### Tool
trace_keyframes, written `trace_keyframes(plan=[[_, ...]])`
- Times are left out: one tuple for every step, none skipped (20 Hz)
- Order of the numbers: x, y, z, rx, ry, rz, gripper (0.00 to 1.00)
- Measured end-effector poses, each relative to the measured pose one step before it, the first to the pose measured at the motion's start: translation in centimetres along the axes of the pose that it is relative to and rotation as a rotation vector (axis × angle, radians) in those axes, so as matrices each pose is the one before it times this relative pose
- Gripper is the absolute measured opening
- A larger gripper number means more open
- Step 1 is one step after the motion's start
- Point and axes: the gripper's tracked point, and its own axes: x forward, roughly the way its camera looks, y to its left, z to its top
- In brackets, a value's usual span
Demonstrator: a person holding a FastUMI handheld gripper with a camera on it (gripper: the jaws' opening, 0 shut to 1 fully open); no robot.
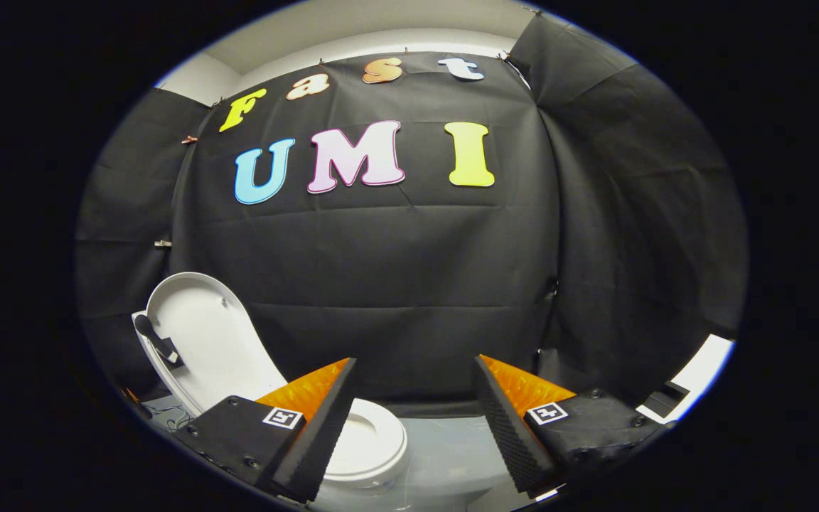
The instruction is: Open the toilet lid.
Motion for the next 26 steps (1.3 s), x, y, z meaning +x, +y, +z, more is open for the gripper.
trace_keyframes(plan=[[-0.036, 0.079, 0.084, -0.00141, -0.00175, 0.00145, 0.99], [-0.103, 0.081, 0.041, -0.00179, -0.00198, 0.00022, 0.99], [-0.003, 0.023, 0.067, -0.00243, -0.00069, 0.0012, 0.99], [-0.001, 0.01, -0.05, -0.00106, 0.00104, 0.00098, 0.99], [-0.017, 0.036, -0.052, 0.00093, 0.00075, 0.001, 0.99], [-0.043, 0.002, 0.026, 0.00144, 0.0, 0.00176, 0.99], [-0.021, -0.021, 0.009, -0.00044, 0.00016, -0.00124, 0.99], [0.023, 0.038, -0.034, 0.00061, 0.00043, -0.00068, 0.99], [-0.003, 0.029, 0.012, 0.00121, -0.00026, 0.00036, 0.99], [-0.021, 0.101, 0.05, 0.0001, -0.00212, 0.00285, 0.99], [0.018, -0.016, -0.017, -0.00157, 0.00127, 0.00027, 0.99], [-0.069, -0.001, -0.004, 0.00009, 0.0005, 0.0013, 0.99], [-0.025, 0.046, 0.044, 0.00163, -0.00008, 0.00107, 0.99], [-0.013, 0.001, -0.051, 0.00109, 0.0006, -0.00002, 0.99], [0.029, -0.006, -0.062, 0.00003, 0.00072, 0.00053, 0.99], [-0.04, 0.005, 0.025, -0.0005, 0.00006, 0.00006, 0.99], [0.024, 0.046, -0.062, -0.00081, 0.00182, 0.00061, 0.99], [-0.068, 0.03, 0.032, -0.00076, -0.00006, 0.0004, 0.99], [-0.014, 0.041, 0.029, -0.00305, -0.00077, 0.0003, 0.99], [0.002, -0.022, -0.018, -0.00147, 0.00037, 0.0017, 0.99], [-0.014, 0.024, -0.002, 0.00113, -0.00075, 0.00114, 0.99], [-0.04, 0.077, 0.071, 0.00224, -0.0001, 0.0012, 0.99], [-0.012, 0.039, 0.002, 0.00193, 0.00135, 0.00144, 0.99], [0.029, -0.052, -0.111, 0.00003, 0.00198, 0.0002, 0.99], [0.017, -0.028, -0.045, -0.00243, 0.0019, -0.00056, 0.99], [-0.01, -0.084, -0.018, -0.0037, 0.00045, -0.00269, 0.99]])
